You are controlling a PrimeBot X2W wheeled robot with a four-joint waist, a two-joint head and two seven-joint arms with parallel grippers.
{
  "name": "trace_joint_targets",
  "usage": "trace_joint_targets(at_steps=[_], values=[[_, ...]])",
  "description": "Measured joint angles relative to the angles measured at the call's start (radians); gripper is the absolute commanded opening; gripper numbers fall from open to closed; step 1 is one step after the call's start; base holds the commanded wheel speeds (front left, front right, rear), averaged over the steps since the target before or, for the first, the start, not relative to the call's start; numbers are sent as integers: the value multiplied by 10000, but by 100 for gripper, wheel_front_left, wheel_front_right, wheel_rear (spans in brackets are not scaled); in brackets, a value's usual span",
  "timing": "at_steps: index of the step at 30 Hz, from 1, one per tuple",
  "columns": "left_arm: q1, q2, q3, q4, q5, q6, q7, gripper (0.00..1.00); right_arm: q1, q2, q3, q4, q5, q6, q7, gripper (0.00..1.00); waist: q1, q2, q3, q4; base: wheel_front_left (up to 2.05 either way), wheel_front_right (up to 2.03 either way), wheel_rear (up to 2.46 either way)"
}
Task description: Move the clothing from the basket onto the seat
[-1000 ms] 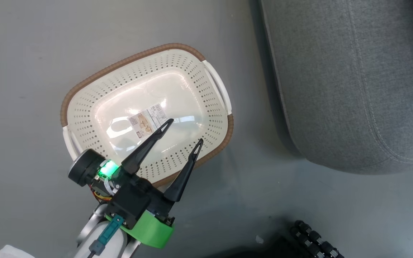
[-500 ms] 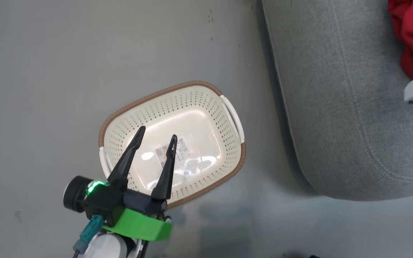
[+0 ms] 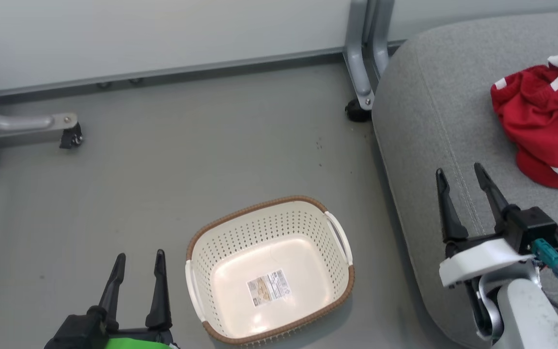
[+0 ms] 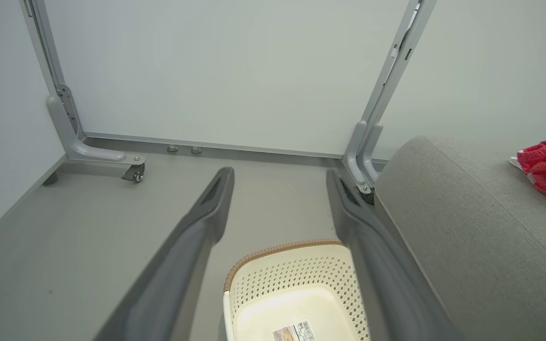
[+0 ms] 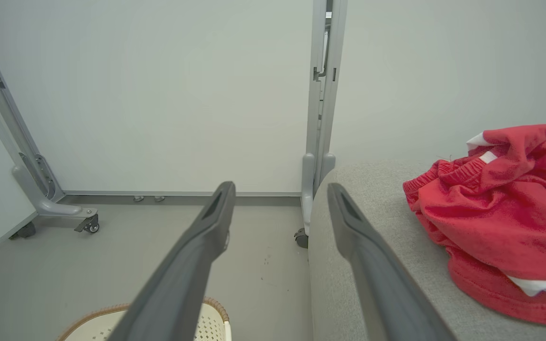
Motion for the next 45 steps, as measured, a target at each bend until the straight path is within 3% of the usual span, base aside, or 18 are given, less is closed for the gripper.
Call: trace_joint_targets(at_steps=[5,17,44,45], values=[[394,-10,303,-199,69,-54,0,100,1288,472,-207,-637,140,0,0,100,0,0,-876,321,0,0,0],[1347,-15,372,-575,575,10,0,100,3569,667,314,-2033,-658,-2,0,100,0,0,-2277,558,0,0,0],[1438,-15,598,-1126,1049,-184,0,100,3919,677,374,-1983,-593,-2,0,100,0,0,-2621,555,0,0,0],[1439,-23,585,-1081,1147,-190,2,0,3921,685,378,-1935,-596,0,0,0,0,0,-2627,560,0,0,0]])
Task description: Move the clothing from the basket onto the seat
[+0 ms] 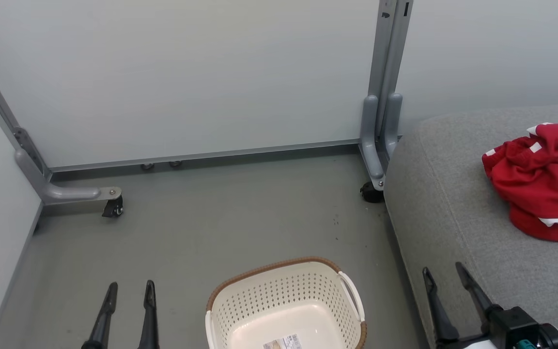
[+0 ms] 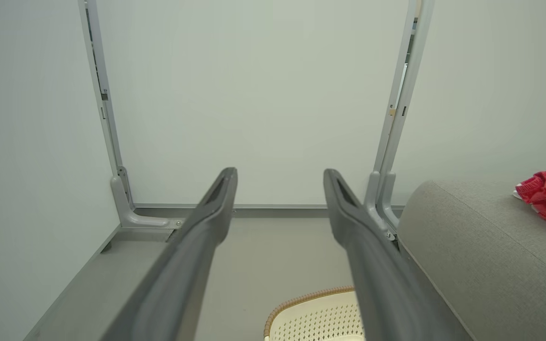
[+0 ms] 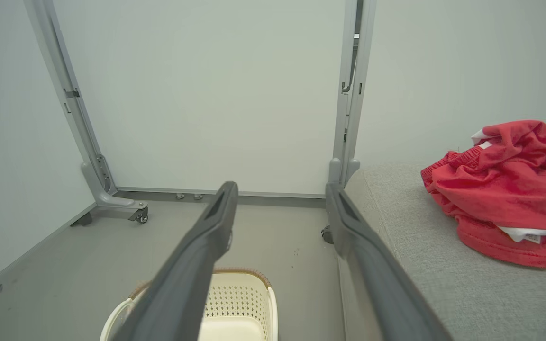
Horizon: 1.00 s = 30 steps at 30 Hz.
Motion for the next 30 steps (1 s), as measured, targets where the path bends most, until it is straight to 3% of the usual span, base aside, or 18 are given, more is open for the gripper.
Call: trace_joint_targets(at_steps=[4,30], values=[[17,-23,-25,320,-88,0,10,0,56,35,31,284,100,0,2,0,0,0,8,0,0,0,0],[-927,98,165,1239,-4886,-113,1016,0,-729,-219,-169,848,5377,0,955,0,0,0,296,22,0,0,0]])
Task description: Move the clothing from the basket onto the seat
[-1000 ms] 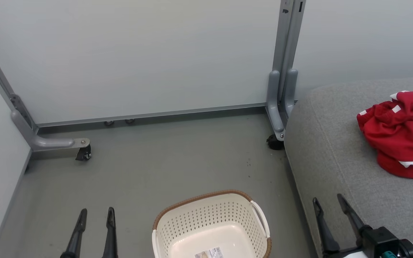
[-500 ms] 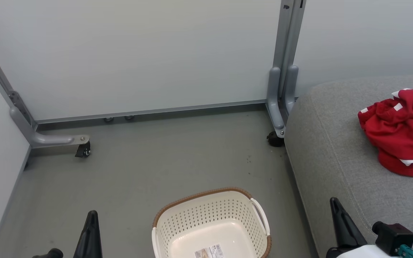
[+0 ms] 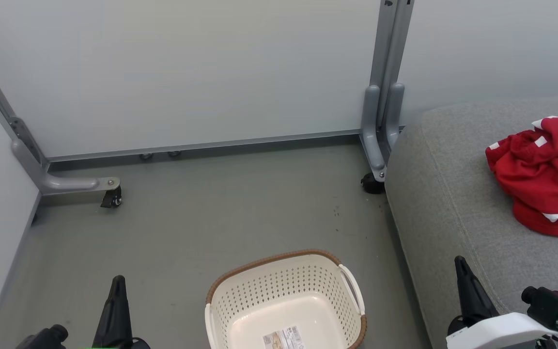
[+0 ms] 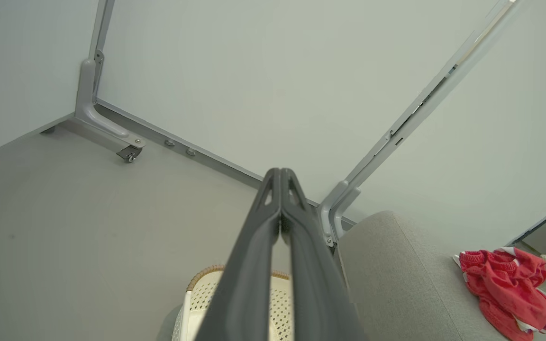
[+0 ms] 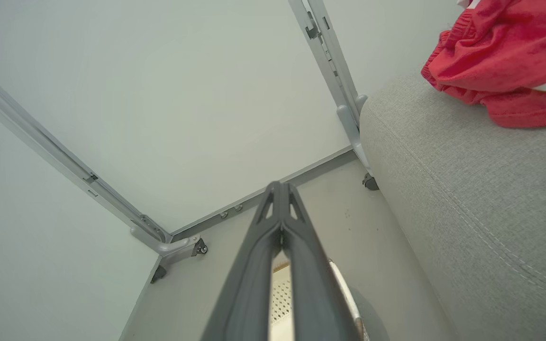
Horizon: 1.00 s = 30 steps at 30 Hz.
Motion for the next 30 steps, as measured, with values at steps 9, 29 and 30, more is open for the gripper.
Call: trace_joint_targets(at_steps=[9,29,30], values=[[-357,67,107,232,-1329,-17,293,0,-321,-42,-96,144,1442,-2,274,0,0,0,96,7,0,0,0],[-1009,142,326,642,-3839,-104,905,0,-879,-79,-345,441,4186,-8,884,0,0,0,313,23,0,0,0],[-1032,142,336,660,-3952,-105,913,0,-924,-81,-359,451,4311,-8,901,0,0,0,324,24,0,0,0]])
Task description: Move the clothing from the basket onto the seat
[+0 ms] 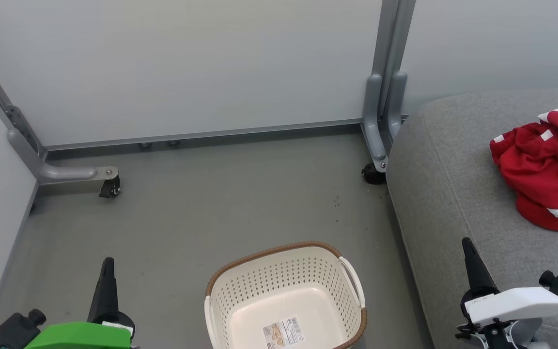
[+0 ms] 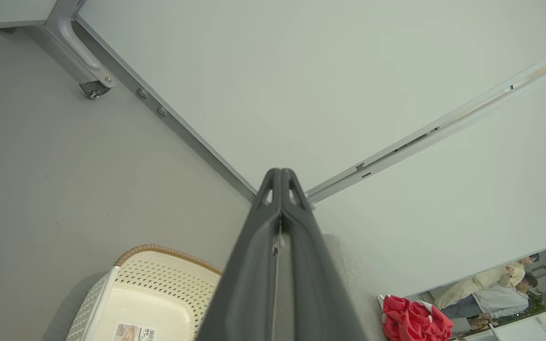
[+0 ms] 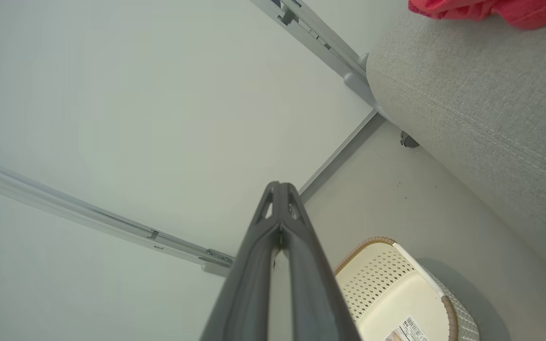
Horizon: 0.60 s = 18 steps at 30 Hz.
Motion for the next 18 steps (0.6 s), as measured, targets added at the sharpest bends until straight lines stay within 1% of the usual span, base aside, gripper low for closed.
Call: trace_joint_targets(at_steps=[18], values=[[-515,10,230,332,-1839,-77,506,0,-416,-10,-236,213,2017,-2,510,0,0,0,195,15,0,0,0]])
